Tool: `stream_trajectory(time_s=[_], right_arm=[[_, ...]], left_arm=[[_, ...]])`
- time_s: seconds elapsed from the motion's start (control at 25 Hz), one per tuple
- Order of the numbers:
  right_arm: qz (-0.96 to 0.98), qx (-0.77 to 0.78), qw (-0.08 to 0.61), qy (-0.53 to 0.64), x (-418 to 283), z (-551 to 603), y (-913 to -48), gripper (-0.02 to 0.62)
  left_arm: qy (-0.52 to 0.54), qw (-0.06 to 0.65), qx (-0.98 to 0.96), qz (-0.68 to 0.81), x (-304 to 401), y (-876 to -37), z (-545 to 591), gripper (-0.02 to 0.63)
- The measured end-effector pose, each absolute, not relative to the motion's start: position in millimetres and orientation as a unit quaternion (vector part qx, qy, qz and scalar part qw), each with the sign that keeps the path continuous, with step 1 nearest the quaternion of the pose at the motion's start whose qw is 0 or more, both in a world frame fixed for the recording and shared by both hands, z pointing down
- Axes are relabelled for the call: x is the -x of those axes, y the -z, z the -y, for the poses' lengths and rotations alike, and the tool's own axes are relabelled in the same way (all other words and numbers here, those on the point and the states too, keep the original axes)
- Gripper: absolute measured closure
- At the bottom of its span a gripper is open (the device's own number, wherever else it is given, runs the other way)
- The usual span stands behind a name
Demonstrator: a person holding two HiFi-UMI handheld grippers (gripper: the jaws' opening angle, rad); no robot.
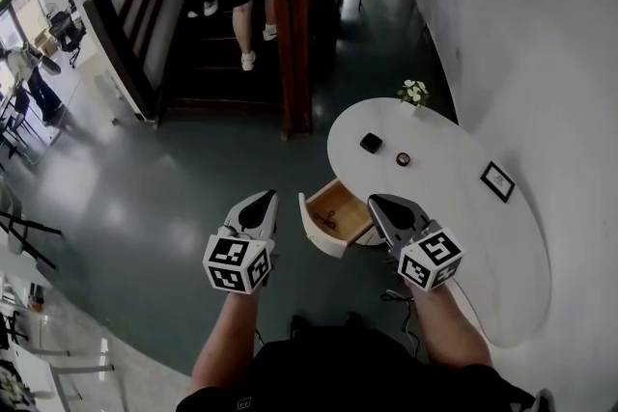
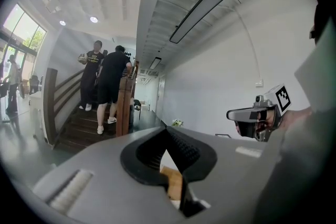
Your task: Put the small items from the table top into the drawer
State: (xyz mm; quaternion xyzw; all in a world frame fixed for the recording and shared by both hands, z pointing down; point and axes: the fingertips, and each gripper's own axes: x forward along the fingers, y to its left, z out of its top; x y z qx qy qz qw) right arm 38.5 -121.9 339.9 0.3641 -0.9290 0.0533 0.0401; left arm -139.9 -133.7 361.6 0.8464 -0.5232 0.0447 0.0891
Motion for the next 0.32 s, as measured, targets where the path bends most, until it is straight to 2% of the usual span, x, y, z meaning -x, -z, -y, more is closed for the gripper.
stream_trajectory(time_s=[0.32], right_arm=[[0.931, -0.36, 0.04, -0.054, -30.3, 121.7, -339.3, 0.584]], left_arm=[[-0.053, 0.094, -0.844, 0.526, 148.3, -366.5, 130.8, 0.595]])
